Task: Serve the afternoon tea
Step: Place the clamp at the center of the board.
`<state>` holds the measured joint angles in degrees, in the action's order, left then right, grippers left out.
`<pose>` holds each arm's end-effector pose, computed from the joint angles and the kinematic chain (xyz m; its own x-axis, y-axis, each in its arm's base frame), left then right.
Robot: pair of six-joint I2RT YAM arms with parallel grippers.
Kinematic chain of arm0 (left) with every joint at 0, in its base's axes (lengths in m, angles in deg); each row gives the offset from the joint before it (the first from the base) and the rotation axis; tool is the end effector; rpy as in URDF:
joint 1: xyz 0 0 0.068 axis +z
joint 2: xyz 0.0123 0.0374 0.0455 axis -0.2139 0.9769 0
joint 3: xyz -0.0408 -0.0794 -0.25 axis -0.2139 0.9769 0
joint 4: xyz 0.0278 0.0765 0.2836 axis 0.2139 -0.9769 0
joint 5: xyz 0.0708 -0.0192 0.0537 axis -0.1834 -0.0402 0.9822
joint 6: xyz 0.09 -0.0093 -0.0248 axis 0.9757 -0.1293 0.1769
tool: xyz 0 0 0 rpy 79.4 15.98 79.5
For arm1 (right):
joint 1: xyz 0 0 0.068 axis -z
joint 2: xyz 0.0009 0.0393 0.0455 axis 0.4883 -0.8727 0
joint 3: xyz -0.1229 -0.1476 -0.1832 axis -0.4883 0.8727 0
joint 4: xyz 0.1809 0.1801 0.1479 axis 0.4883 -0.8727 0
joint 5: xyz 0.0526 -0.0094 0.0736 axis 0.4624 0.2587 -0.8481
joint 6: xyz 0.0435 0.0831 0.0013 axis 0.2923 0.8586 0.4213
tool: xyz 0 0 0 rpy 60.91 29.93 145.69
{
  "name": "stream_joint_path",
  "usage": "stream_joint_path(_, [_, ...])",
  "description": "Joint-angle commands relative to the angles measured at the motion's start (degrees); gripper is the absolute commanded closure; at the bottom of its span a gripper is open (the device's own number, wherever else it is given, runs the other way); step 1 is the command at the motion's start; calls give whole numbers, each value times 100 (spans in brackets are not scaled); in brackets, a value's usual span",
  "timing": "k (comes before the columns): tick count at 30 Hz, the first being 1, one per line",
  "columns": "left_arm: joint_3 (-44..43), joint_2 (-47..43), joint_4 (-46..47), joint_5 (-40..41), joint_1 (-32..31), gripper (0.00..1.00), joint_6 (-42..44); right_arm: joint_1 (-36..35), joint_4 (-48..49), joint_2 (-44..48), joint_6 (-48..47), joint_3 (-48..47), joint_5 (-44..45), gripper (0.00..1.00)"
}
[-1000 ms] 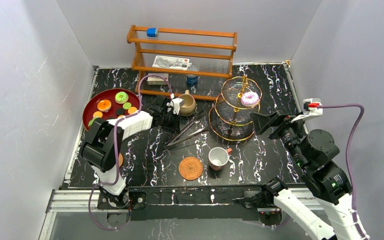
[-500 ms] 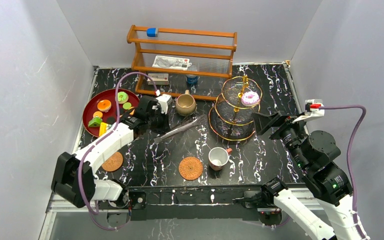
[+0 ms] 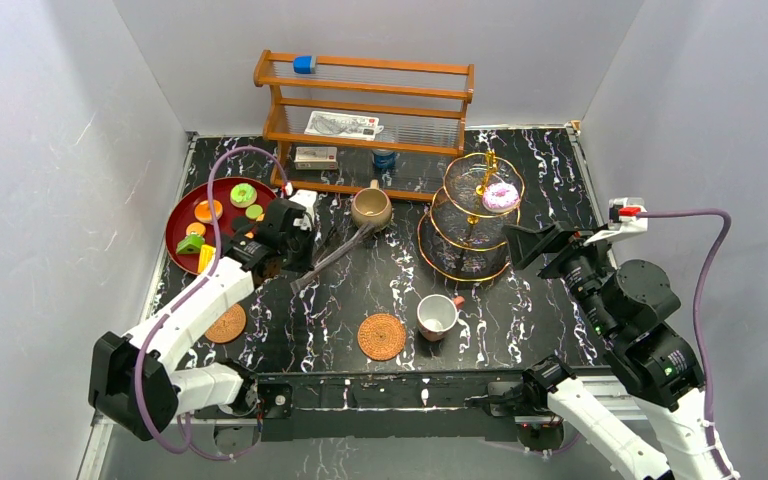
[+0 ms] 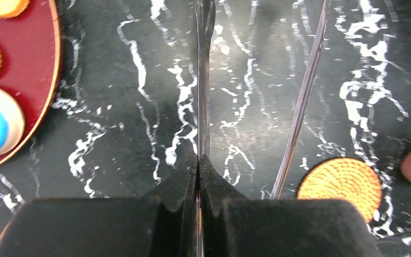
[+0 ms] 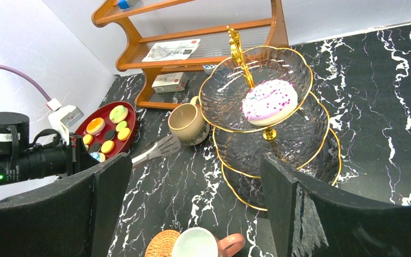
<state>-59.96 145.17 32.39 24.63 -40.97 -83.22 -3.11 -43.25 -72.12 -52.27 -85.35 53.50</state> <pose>0.2913 -0.1505 0.2256 -0.6673 0.1064 -0.7372 0.2753 0.9549 -0.1114 0.1404 0.0610 0.4335 -0.0919 0.4242 -0.9009 -0.2649 0.8617 0.4327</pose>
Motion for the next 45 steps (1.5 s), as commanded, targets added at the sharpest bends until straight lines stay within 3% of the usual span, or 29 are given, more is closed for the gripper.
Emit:
stream_joint_path(1, [-63,97,-517,1103,-3,100,-237,-21,262,-57,-111,-206,63,2])
stream_joint_path(7, [-174,720,-567,1499,-3,100,-457,-23,296,-57,-114,-188,76,2])
stream_joint_path(19, [-23,1472,-358,1124,-3,98,-1001,-19,264,-68,-120,-195,74,2])
stream_joint_path(30, [213,1471,-234,785,-7,84,-1425,-19,270,-63,-139,-177,50,2])
stream_joint_path(32, [178,1350,-192,718,-3,76,-1476,-25,263,-66,-129,-169,29,2])
stream_joint_path(36, [212,1130,115,553,-3,38,-1353,-26,253,-49,-120,-153,22,2])
stream_joint_path(39, [255,1177,290,545,-8,18,-1225,-21,262,-58,-115,-164,23,2])
stream_joint_path(42, [274,1376,384,441,18,9,-1097,-27,254,-66,-128,-186,25,2])
stream_joint_path(45, [195,1614,486,101,41,8,-977,-21,254,-57,-129,-186,20,2])
